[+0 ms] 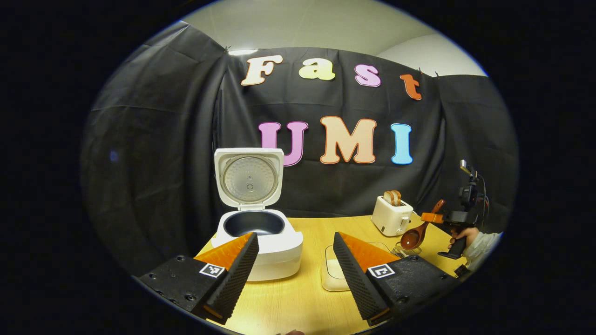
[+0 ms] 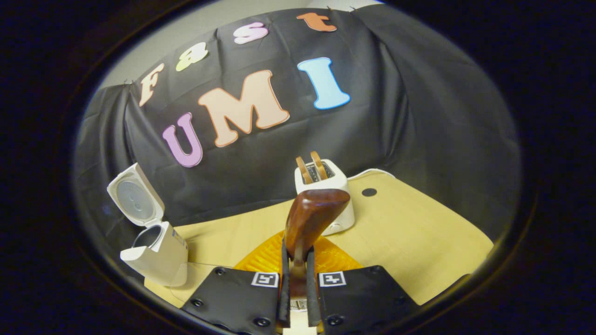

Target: Close the left gripper, press the button to open the rice cooker; take a wooden spoon from the chopstick holder with the right hand, scoop a spoonful of rice and pour it into the rice cooker, then put the wooden spoon back into the chopstick holder.

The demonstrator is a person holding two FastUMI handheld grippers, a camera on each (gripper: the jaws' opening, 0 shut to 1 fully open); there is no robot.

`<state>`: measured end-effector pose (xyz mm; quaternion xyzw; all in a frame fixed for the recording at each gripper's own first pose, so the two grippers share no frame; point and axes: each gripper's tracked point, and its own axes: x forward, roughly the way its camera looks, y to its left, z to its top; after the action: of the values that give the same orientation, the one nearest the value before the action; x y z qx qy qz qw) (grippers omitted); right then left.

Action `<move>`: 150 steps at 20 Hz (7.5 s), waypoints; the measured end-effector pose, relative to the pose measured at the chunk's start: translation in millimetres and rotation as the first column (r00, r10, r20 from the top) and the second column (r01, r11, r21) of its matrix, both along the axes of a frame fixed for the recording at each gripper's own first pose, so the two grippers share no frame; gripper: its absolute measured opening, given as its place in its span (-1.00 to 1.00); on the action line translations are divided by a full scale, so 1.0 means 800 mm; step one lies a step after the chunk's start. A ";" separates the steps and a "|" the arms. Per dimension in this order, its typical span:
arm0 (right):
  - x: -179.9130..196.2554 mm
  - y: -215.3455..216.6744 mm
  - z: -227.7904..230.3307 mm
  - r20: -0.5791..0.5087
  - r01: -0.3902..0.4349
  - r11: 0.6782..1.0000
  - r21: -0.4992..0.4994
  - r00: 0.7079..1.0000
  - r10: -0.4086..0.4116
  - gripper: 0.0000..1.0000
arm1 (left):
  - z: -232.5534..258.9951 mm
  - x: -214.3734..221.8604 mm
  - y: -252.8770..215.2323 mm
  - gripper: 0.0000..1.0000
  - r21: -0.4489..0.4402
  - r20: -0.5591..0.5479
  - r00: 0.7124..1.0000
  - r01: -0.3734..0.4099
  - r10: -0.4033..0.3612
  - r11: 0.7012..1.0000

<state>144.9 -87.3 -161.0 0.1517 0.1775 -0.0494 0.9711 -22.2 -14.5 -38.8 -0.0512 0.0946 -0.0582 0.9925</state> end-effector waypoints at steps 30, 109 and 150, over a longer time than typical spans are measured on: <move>0.006 0.230 -0.080 -0.055 -0.201 0.890 -0.409 0.979 0.196 -0.65 | -0.052 -0.029 0.097 0.91 0.022 -0.090 0.996 -0.005 0.007 1.000; 0.131 0.674 0.004 -0.075 -0.489 0.832 0.260 0.849 0.523 -0.65 | -0.075 -0.027 0.260 0.91 -0.092 -0.106 0.975 -0.207 0.197 0.974; 0.084 0.495 0.203 0.215 -0.505 0.824 -0.257 0.801 0.558 -0.68 | -0.021 0.045 0.173 0.90 -0.116 -0.002 0.999 -0.040 0.040 0.992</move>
<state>211.8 308.8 1.7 0.0093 0.0680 0.2317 0.9704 13.4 124.2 -55.9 -0.1109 0.0899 -0.0437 0.9888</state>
